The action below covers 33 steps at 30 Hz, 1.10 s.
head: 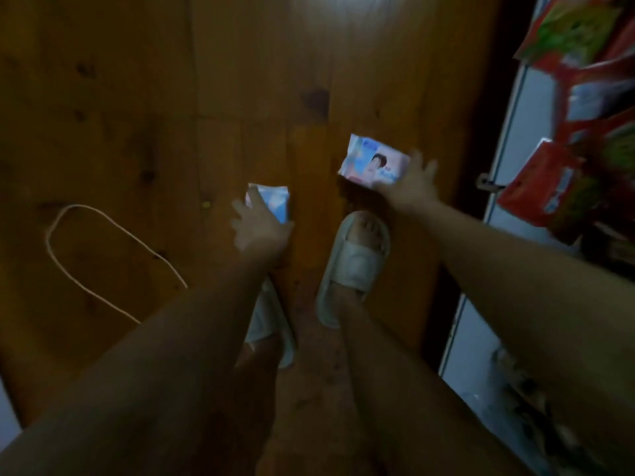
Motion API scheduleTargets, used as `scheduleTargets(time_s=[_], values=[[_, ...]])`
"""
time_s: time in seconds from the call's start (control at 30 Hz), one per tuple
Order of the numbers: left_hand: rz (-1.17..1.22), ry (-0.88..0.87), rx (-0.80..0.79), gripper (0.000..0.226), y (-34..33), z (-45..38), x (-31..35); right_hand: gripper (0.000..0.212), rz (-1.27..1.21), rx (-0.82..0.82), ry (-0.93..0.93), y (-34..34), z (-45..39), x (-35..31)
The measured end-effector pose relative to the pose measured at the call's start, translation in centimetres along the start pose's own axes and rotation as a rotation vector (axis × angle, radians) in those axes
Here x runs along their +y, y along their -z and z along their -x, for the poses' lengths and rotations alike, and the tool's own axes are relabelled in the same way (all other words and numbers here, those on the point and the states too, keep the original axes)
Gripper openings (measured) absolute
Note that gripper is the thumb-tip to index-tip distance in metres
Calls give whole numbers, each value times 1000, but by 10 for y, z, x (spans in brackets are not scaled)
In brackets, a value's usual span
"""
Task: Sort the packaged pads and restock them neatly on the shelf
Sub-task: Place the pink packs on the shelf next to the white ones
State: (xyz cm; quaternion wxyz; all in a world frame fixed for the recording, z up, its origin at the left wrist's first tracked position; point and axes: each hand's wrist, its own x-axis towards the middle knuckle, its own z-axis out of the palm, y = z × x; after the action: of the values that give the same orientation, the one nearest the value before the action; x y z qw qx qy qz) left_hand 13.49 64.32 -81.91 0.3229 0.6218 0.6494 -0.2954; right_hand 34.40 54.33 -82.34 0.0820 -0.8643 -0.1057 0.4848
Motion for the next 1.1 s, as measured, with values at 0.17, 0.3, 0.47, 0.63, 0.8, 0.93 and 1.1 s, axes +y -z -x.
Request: scheduleTargets(time_s=[0.17, 0.3, 0.47, 0.63, 0.8, 0.93, 1.1], values=[[-15, -28, 69, 81, -52, -58, -7, 82, 92, -128, 87, -30, -82, 4], [82, -37, -31, 83, -33, -56, -14, 58, -67, -71, 89, -34, -74, 19], [219, -141, -27, 95, 50, 7, 22, 63, -323, -1, 42, -8, 23, 11], [53, -327, -11, 111, 187, 139, 104, 71, -456, 16, -17, 103, 173, -45], [106, -571, -154, 97, 313, 301, 180, 68, -517, 193, 18, 245, 336, -86], [345, -661, -303, 66, 386, 386, 218, 65, -516, 326, 2, 323, 430, -99], [213, -962, -369, 40, 431, 444, 224, 59, -562, 467, -70, 341, 508, -116]])
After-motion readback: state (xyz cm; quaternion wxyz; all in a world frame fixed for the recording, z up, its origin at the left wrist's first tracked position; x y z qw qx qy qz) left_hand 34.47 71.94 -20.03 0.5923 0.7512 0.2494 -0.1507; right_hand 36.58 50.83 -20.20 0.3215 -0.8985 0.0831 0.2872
